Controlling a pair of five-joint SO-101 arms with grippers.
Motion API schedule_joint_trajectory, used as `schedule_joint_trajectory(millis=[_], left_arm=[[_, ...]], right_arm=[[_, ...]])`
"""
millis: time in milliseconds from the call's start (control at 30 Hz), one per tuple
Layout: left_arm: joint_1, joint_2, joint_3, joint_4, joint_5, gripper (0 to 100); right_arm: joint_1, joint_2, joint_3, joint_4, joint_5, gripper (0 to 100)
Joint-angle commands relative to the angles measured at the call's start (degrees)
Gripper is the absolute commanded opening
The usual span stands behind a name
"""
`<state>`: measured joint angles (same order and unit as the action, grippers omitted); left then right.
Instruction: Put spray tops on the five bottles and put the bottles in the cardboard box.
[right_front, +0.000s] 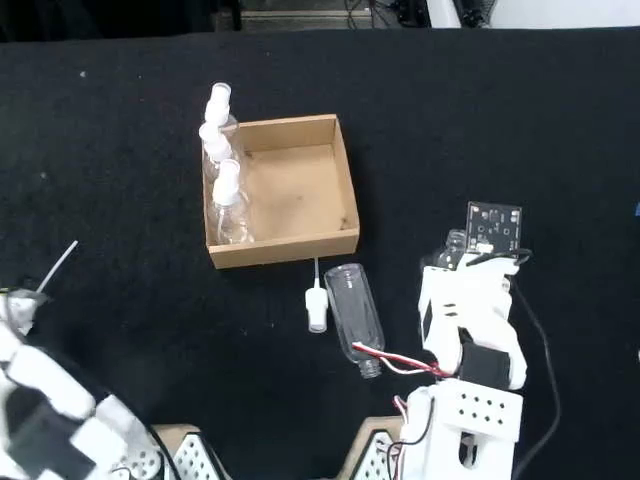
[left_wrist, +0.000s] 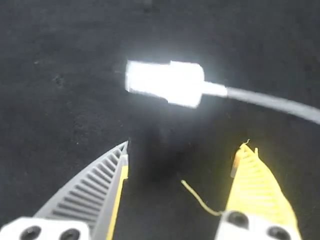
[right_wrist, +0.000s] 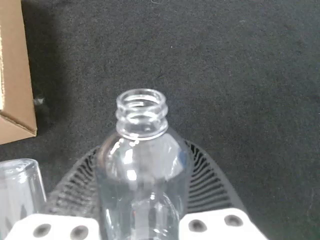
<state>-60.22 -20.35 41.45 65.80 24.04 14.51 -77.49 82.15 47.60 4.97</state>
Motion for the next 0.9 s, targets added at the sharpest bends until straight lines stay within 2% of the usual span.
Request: schedule_joint_trajectory(millis=[0,67,267,600,867], left_arm=[[-1.27,8.53,-13.14,2.81,16.44,31],[-1.27,10.11,-16.4,4.04,19.6,31],[0.75,11.16,-16.57,5.54,19.78,31],[0.75,11.16,-5.49,-11.69,21.27,32],[0.84,11.16,-2.15,-13.54,23.03,31]], right_arm=[[0.62,-1.8,-1.27,-1.32,-0.35,1.1],[0.62,-1.8,-1.27,-1.32,-0.35,1.1],[0.62,-1.8,-1.27,-1.32,-0.35,1.1],[0.62,-1.8,-1.19,-1.32,-0.35,1.1],[0.62,-1.8,-1.19,-1.32,-0.35,1.1]])
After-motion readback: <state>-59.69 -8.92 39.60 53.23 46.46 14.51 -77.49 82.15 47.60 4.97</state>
